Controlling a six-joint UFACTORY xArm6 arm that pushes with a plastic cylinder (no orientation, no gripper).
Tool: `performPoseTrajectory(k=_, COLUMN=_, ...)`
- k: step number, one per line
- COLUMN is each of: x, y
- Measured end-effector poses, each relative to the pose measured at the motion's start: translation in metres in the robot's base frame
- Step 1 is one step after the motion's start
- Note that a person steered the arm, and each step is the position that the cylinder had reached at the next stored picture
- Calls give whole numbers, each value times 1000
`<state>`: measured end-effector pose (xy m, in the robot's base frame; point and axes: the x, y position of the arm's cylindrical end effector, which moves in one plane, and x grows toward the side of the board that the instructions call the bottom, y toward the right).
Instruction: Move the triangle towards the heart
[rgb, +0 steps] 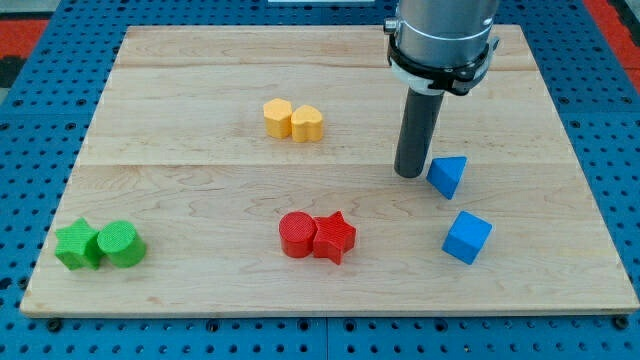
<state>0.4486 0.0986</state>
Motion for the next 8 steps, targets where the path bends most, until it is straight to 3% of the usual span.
performPoseTrajectory(k=1, x=-29, y=20)
performPoseTrajectory(k=2, x=-15, y=66)
performPoseTrajectory(k=3, x=30, y=86)
performPoseTrajectory(k=4, x=47, y=66)
performPoseTrajectory(k=5, x=22, y=21)
performPoseTrajectory(k=6, x=-32, y=-21)
performPoseTrajectory(k=7, x=-38, y=-24)
performPoseTrajectory(k=8, x=-16, y=6)
